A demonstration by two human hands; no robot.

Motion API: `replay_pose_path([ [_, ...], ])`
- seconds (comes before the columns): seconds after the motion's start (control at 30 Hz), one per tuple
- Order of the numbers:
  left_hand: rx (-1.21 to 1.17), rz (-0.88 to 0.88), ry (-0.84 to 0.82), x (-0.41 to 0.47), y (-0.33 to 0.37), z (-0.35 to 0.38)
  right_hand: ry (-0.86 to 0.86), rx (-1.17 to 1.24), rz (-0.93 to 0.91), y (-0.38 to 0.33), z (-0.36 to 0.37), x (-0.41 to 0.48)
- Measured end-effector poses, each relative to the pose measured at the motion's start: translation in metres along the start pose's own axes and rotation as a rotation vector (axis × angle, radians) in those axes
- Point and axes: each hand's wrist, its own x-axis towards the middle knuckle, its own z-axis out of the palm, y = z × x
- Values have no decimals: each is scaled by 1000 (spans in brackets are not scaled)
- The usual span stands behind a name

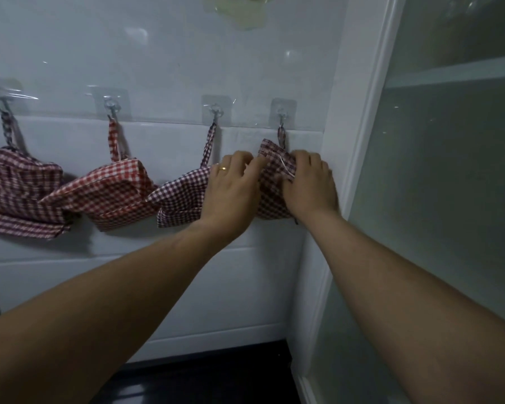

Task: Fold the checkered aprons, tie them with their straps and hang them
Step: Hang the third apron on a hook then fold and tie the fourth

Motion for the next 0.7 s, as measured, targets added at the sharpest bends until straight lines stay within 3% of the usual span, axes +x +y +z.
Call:
replay_pose_path([
  [0.1, 111, 24, -232, -5, -15, 4, -197, -42, 107, -4, -3, 6],
  [0.17, 94, 27, -301, -5, -21, 4, -245, -25, 101, -6, -5, 5],
  [0.37, 141, 131, -153, -13, -23, -8, 69, -125, -49, -10, -13, -19],
  [0.47, 128, 123, -294, -16, -29, -11, -97, 40, 44, -13, -14, -25],
  [0.53, 95, 110, -378, -15, -29, -15, -115, 68, 55, -14, -15, -30],
  [0.7, 75, 144, -362, -21, -20, -28, -129, 129, 50, -20, -17, -47],
])
